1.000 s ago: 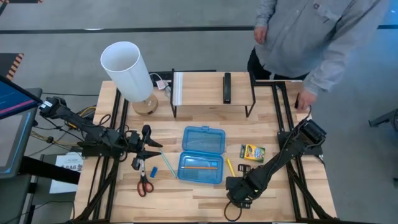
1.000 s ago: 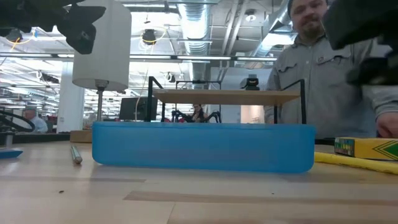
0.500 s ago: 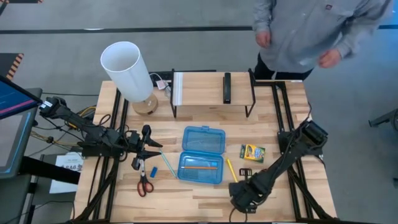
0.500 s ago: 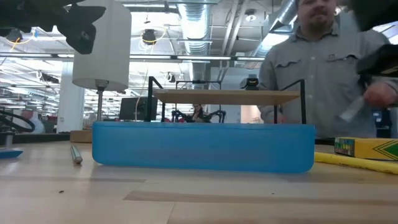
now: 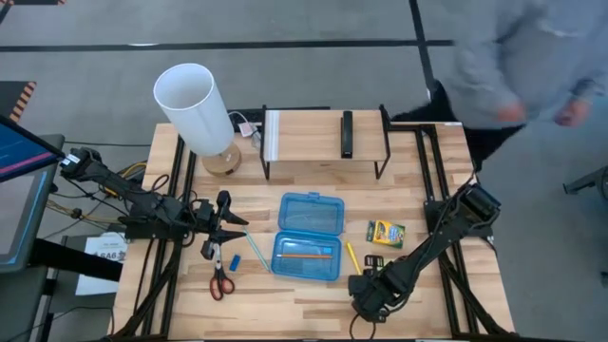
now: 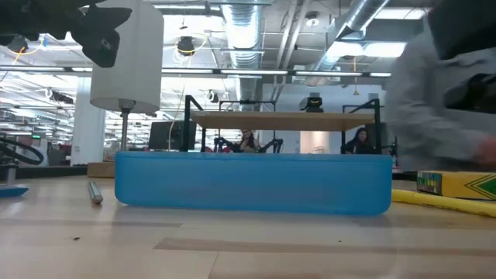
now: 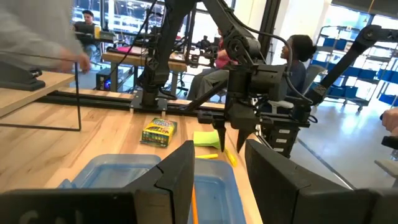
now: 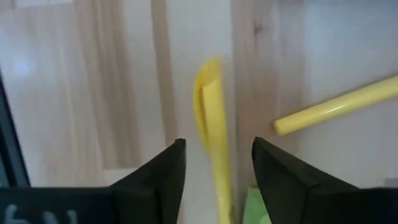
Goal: Pack school essentials
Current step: Put the bottom yellow pen into the blue supply box
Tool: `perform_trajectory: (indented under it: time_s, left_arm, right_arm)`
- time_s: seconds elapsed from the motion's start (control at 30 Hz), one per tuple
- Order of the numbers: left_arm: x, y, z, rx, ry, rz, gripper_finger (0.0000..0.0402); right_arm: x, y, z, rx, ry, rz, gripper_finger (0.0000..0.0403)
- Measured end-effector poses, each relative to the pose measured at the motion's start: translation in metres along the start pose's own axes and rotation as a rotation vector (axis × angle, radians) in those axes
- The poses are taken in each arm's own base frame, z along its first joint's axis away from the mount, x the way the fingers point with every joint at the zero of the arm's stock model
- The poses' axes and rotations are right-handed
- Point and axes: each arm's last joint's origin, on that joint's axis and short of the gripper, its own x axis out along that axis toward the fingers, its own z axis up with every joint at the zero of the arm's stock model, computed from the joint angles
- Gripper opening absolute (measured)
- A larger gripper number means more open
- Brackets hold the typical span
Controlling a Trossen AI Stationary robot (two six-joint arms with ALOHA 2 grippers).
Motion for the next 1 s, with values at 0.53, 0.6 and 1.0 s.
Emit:
perform_trajectory:
  time_s: [0.53,0.6,1.0]
  left_arm:
    - [0.0,0.0,-0.001,0.001,0.007,0.001,0.013]
    - [0.0,0.0,-0.001,0.0,0.006,0.001,0.013]
    - [0.0,0.0,-0.001,-0.001,0.007,0.001,0.013]
  right_arm:
    - [0.031,-0.006,0.003,-0.02,0.067,-0.065,0.0149]
    - [0.029,-0.007,0.003,-0.024,0.063,-0.066,0.0126]
    - [0.021,-0.008,0.007,-0.019,0.053,-0.055,0.0019]
